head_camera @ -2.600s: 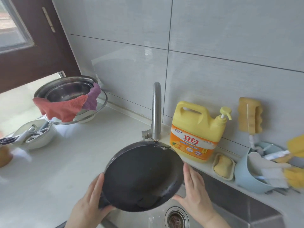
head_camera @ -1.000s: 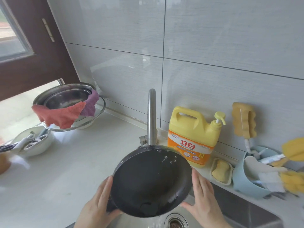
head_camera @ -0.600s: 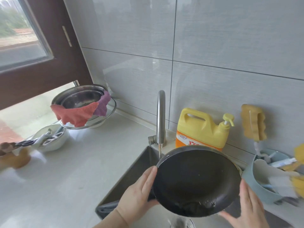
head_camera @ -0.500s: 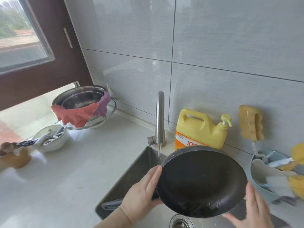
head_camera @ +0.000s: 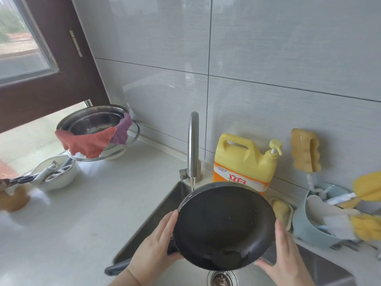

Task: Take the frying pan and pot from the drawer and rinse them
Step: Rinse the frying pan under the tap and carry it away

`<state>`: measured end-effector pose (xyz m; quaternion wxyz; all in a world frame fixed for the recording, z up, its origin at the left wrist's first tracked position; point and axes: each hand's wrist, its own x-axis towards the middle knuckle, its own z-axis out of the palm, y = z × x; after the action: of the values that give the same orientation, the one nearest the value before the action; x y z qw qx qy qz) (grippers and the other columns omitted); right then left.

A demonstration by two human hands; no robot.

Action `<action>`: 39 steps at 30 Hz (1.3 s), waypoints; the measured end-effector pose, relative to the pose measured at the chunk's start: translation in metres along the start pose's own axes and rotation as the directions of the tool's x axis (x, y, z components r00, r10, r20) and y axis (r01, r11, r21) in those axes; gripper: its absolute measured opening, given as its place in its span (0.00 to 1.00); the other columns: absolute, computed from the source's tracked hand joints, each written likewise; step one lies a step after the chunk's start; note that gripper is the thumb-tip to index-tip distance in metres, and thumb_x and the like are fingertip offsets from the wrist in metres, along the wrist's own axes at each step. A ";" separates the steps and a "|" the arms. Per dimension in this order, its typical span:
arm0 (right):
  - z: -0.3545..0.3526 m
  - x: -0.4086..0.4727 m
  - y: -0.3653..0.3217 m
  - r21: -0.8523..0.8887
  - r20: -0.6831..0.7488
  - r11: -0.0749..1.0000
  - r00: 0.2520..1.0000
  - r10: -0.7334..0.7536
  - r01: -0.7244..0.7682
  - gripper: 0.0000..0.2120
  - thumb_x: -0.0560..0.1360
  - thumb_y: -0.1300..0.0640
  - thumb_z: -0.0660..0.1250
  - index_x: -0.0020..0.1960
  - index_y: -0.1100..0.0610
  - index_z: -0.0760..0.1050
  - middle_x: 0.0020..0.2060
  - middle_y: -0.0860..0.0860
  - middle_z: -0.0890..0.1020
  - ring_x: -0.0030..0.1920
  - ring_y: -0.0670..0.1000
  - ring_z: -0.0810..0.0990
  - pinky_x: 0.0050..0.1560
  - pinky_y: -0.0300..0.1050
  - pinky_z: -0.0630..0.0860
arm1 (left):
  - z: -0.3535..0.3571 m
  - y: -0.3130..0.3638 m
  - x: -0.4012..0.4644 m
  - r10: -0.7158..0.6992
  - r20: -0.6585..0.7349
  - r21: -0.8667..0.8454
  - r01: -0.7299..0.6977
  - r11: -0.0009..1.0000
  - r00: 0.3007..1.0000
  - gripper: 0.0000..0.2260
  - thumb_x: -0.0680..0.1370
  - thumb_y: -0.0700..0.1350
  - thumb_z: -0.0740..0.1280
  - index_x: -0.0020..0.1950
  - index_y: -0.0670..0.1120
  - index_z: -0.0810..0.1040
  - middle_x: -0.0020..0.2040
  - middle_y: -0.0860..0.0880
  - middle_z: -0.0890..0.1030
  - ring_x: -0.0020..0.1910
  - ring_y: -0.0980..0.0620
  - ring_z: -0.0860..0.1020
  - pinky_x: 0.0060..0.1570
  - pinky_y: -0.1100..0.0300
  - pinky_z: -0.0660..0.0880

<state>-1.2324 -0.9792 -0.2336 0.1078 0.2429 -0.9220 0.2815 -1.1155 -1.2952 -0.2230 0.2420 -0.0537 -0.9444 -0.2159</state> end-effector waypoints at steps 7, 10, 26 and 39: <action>0.040 0.011 -0.024 0.081 0.268 0.997 0.963 -0.038 0.017 0.71 0.54 0.41 0.83 0.78 0.43 0.33 0.75 0.49 0.55 0.72 0.47 0.63 0.66 0.45 0.63 | -0.022 -0.031 -0.034 -0.166 -0.032 0.003 0.167 0.986 0.986 0.41 0.74 0.72 0.57 0.79 0.52 0.52 0.74 0.54 0.61 0.52 0.57 0.77 0.33 0.68 0.76; 0.052 0.017 -0.035 0.113 0.313 0.992 0.946 -0.083 0.050 0.64 0.67 0.42 0.77 0.68 0.32 0.20 0.73 0.36 0.37 0.74 0.35 0.38 0.72 0.33 0.46 | -0.031 -0.038 -0.043 -0.201 -0.057 0.036 0.204 0.978 0.978 0.41 0.73 0.73 0.56 0.79 0.53 0.52 0.72 0.54 0.62 0.49 0.55 0.76 0.29 0.65 0.77; 0.025 0.010 -0.011 0.071 0.051 0.995 0.996 -0.077 0.073 0.67 0.54 0.41 0.80 0.80 0.47 0.40 0.71 0.58 0.67 0.68 0.55 0.71 0.57 0.49 0.75 | -0.013 -0.021 -0.018 -0.143 0.047 0.085 0.138 0.987 0.989 0.46 0.70 0.65 0.66 0.80 0.48 0.50 0.71 0.46 0.67 0.57 0.52 0.79 0.43 0.64 0.78; 0.008 0.006 -0.001 0.068 -0.030 0.994 0.996 -0.086 0.088 0.58 0.63 0.27 0.67 0.80 0.49 0.42 0.79 0.46 0.56 0.74 0.50 0.61 0.61 0.41 0.71 | -0.004 -0.011 0.000 -0.034 0.031 0.015 0.034 0.999 0.999 0.45 0.73 0.64 0.65 0.81 0.48 0.47 0.73 0.47 0.65 0.58 0.53 0.76 0.42 0.68 0.77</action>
<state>-1.2377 -0.9870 -0.2375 0.1241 0.2826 -0.8988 0.3114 -1.1156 -1.3072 -0.2241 0.2238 -0.0393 -0.9504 -0.2122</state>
